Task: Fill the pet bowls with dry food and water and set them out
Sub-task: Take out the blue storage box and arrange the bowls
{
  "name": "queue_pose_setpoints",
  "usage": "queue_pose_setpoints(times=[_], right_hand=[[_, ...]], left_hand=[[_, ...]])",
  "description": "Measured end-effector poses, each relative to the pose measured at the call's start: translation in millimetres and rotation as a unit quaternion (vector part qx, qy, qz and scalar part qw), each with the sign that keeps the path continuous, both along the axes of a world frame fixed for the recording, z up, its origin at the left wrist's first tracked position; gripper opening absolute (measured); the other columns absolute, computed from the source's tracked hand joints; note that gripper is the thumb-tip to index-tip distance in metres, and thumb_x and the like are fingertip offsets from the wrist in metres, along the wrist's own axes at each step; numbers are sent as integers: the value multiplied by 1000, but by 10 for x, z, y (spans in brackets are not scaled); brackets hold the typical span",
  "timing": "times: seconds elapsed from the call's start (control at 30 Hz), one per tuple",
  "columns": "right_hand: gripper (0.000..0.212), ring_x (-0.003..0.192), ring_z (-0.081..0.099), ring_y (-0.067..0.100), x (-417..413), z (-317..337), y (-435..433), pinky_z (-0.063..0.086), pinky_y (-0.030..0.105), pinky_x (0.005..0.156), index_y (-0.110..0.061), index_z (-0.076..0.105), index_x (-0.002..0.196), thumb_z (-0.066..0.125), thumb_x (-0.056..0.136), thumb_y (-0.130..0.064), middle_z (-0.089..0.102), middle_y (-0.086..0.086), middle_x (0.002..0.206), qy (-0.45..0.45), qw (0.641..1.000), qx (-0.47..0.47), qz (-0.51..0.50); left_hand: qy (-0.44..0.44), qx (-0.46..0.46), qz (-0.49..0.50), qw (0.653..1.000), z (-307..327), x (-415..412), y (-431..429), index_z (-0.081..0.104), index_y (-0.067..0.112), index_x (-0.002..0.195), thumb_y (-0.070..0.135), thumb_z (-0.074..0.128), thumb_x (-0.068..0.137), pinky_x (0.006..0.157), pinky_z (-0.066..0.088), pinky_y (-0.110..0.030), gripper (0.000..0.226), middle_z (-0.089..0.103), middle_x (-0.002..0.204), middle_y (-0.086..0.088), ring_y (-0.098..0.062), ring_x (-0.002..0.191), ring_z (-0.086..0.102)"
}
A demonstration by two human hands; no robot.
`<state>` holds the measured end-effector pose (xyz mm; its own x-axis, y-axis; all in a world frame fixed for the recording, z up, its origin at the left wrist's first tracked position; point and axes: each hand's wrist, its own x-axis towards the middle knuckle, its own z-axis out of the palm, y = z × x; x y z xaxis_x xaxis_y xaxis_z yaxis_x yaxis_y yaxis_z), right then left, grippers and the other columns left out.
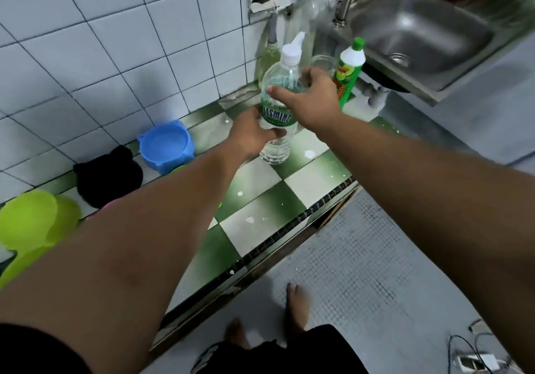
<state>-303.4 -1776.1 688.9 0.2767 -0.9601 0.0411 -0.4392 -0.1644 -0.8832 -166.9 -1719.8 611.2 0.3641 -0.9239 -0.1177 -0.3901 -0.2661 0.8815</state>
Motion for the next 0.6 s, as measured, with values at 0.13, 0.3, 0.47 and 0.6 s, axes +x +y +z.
queue_pose_setpoints(times=[0.13,0.3,0.47,0.6], right_hand=[[63,86,62,1,15,-72,-240,56,28,86,-16,58,110,86,65,-50,63,-14,95,12,1000,-2,19],[89,97,66,12,36,-102,-475,58,35,89,-12,58,124,80,55,-64,68,-5,110,20,1000,-7,17],[107,116,60,16,15,-141,-570,53,37,99,-12,50,135,79,52,-73,62,0,128,22,999,-8,30],[96,111,59,9,-44,-269,-550,52,32,100,-19,46,136,84,60,-64,61,-3,128,-4,999,0,40]], left_hand=[[6,4,15,1000,-79,-29,-203,63,16,126,22,90,73,90,53,-28,59,71,117,2,-14,105,66],[17,5,20,1000,-88,-32,-436,60,16,132,22,88,76,101,50,-35,63,67,124,3,-19,116,62],[26,12,26,999,-140,-11,-519,56,18,136,28,90,73,107,49,-43,72,65,133,2,-18,121,61],[20,20,28,999,-170,-17,-484,50,18,143,34,91,72,109,48,-41,83,62,138,-1,-18,125,59]])
